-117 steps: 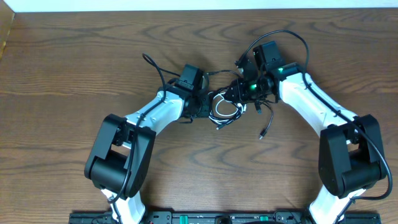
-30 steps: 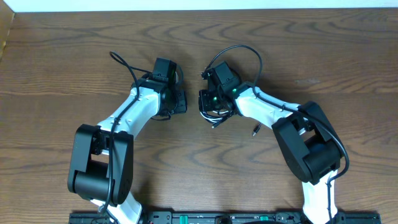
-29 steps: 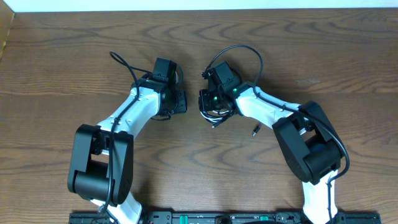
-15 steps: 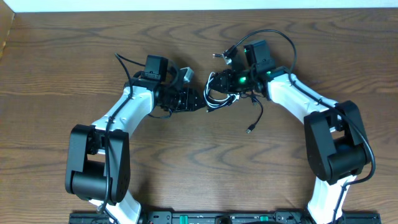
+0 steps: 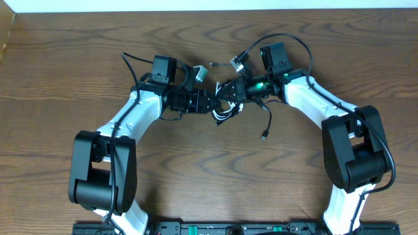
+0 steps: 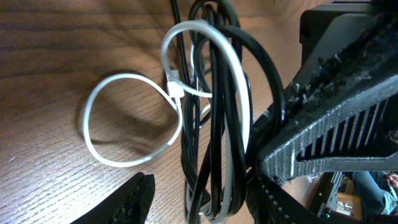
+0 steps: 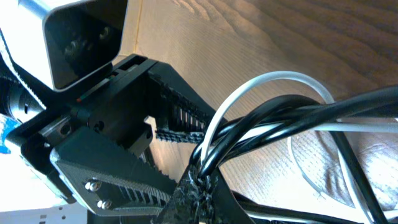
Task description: Untangle cables
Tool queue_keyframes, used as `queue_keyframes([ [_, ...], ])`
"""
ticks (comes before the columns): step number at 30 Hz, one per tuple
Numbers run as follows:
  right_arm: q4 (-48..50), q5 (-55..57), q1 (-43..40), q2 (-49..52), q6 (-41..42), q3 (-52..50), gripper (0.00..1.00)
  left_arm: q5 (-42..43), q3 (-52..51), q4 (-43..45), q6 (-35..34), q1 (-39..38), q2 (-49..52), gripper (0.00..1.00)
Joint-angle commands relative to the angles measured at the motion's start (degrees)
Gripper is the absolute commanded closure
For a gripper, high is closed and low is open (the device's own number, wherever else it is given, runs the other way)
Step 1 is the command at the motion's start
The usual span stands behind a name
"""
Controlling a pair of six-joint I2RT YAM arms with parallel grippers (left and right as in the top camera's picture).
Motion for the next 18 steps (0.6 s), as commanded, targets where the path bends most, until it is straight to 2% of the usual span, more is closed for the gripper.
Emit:
queue_keyframes([
  [1, -1.8, -4.2, -0.8, -1.1, -3.9, -0.1, 0.99, -1.5, -0.3, 0.3, 0.8, 0.2, -0.6, 0.50],
  [3, -3.2, -4.2, -1.2, -1.1, -5.0, -0.1, 0.99, -1.7, -0.3, 0.3, 0.8, 0.2, -0.6, 0.50],
  [7, -5.7, -4.2, -2.2, -1.1, -6.6, -0.1, 0.99, -2.5, -0.4, 0.3, 1.2, 0.2, -0.6, 0.69],
  [18, -6.7, -3.4, -2.4, -1.1, -7.6, -0.1, 0.99, -2.5, -0.4, 0.7, 1.2, 0.2, -0.6, 0.68],
])
